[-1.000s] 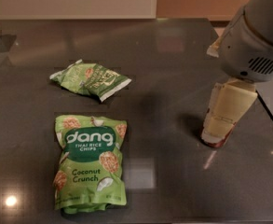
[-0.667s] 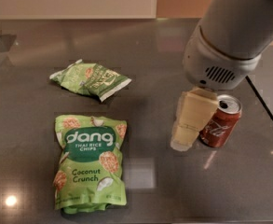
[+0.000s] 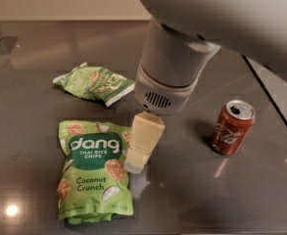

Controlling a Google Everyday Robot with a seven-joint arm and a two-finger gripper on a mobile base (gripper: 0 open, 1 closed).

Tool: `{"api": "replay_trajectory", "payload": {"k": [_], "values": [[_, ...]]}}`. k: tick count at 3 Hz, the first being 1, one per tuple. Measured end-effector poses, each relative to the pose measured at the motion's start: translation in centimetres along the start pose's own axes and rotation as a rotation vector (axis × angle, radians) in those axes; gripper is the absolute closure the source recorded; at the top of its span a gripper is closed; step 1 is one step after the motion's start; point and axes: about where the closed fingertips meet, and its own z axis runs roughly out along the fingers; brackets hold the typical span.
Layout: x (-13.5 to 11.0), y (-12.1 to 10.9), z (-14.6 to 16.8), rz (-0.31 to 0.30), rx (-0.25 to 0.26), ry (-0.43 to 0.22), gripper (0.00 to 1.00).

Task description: Move green rice chip bag near green jalapeno chip bag

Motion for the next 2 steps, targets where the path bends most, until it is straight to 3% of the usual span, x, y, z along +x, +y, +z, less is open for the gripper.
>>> {"api": "replay_trajectory", "payload": {"k": [1, 2], "values": [[-2.3, 1.7, 3.1, 0.023, -0.086, 0.016, 0.00], [-3.8, 2.2, 5.0, 0.116, -0.114, 0.015, 0.00]]}}
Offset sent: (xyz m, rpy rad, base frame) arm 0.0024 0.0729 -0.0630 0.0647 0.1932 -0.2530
